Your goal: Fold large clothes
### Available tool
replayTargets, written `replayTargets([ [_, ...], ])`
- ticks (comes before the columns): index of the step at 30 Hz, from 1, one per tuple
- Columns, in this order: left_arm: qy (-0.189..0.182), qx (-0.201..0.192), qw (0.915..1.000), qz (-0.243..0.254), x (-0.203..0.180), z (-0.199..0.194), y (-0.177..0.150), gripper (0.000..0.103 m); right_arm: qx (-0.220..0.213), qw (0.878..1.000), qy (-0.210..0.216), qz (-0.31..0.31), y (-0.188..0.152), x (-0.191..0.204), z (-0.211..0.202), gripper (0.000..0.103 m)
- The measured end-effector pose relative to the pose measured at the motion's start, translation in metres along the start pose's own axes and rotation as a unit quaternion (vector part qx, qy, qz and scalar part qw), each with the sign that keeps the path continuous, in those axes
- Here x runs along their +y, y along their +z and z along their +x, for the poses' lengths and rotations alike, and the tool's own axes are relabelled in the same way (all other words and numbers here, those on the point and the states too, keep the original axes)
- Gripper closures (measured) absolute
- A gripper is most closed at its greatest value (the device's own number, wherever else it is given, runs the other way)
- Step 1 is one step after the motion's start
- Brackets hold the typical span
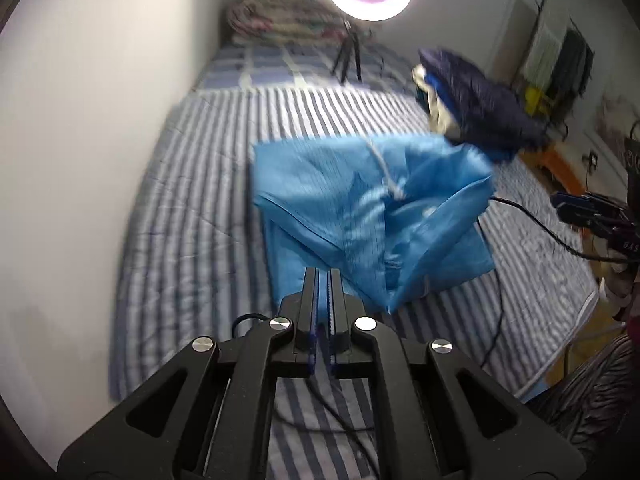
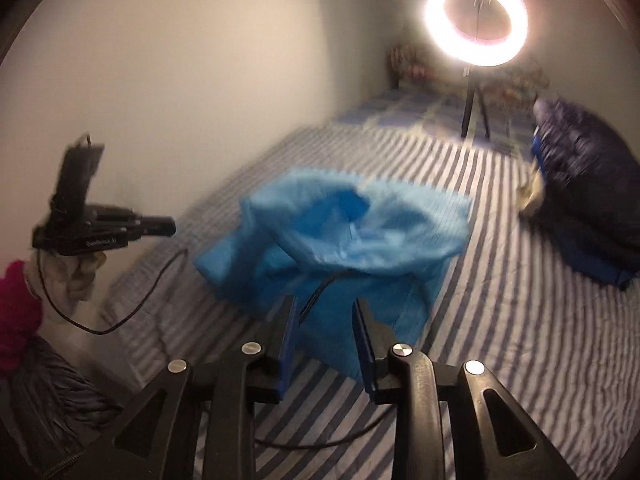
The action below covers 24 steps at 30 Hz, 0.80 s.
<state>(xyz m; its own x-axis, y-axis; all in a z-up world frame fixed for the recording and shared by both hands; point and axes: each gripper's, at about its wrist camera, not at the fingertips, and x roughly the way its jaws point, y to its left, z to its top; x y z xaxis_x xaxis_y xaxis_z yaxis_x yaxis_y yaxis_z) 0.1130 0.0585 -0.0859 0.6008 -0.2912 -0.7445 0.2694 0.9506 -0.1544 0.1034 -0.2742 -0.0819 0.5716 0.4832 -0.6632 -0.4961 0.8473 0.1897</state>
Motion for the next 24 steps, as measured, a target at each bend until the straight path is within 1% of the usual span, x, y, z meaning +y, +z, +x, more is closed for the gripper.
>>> replayTargets([
  [3,-0.004,-0.017,0.9998,-0.011,0.005,-0.033,0.003,0.100,-0.029,1.000,0.004,0.002,0.008,0.005,-0.038,0.073],
  [5,-0.002,-0.031,0.9995,-0.008,0.005,-0.057,0.012,0.096,-0.047,0.999,-0.003,-0.001,0.014,0.014,-0.064,0.072],
  [6,-0.002,-0.037,0.9993,-0.005,0.004,-0.069,0.017,0.089,-0.054,0.999,-0.002,0.001,0.017,0.018,-0.074,0.072],
  [7,-0.004,-0.043,0.9991,-0.004,0.005,-0.077,0.023,0.079,-0.059,0.998,-0.002,0.008,0.022,0.021,-0.085,0.070],
  [8,-0.007,-0.049,0.9988,-0.004,0.005,-0.085,0.029,0.074,-0.059,0.998,-0.004,0.015,0.025,0.024,-0.092,0.070],
  [9,-0.011,-0.053,0.9985,-0.006,0.005,-0.091,0.034,0.063,-0.060,0.998,-0.006,0.021,0.028,0.026,-0.097,0.070],
  [10,-0.015,-0.056,0.9983,-0.007,0.007,-0.092,0.039,0.058,-0.061,0.998,-0.007,0.029,0.031,0.028,-0.103,0.070],
  [12,-0.028,-0.055,0.9979,-0.018,0.011,-0.092,0.046,0.058,-0.062,0.997,-0.009,0.037,0.032,0.031,-0.106,0.069],
  [13,-0.037,-0.052,0.9975,-0.029,0.014,-0.087,0.048,0.058,-0.062,0.997,-0.013,0.038,0.033,0.031,-0.104,0.067],
  [14,-0.046,-0.047,0.9970,-0.040,0.018,-0.080,0.048,0.058,-0.059,0.997,-0.013,0.040,0.032,0.029,-0.101,0.063],
  [15,-0.057,-0.038,0.9960,-0.058,0.022,-0.069,0.048,0.058,-0.052,0.998,-0.012,0.045,0.029,0.028,-0.094,0.061],
  [16,-0.061,-0.031,0.9953,-0.068,0.024,-0.061,0.046,0.058,-0.044,0.998,-0.010,0.049,0.027,0.028,-0.087,0.061],
  [19,-0.075,0.009,0.9918,-0.103,0.030,-0.013,0.036,0.058,-0.020,0.998,-0.006,0.063,0.015,0.024,-0.061,0.061],
  [22,-0.078,0.047,0.9873,-0.130,0.027,0.028,0.020,0.058,0.015,0.996,-0.018,0.083,-0.002,0.015,-0.020,0.061],
  [23,-0.073,0.070,0.9861,-0.132,0.023,0.046,0.016,0.058,0.024,0.995,-0.019,0.091,-0.006,0.013,-0.009,0.061],
  [24,-0.068,0.080,0.9861,-0.128,0.019,0.054,0.013,0.058,0.034,0.994,-0.020,0.098,-0.010,0.010,0.003,0.061],
])
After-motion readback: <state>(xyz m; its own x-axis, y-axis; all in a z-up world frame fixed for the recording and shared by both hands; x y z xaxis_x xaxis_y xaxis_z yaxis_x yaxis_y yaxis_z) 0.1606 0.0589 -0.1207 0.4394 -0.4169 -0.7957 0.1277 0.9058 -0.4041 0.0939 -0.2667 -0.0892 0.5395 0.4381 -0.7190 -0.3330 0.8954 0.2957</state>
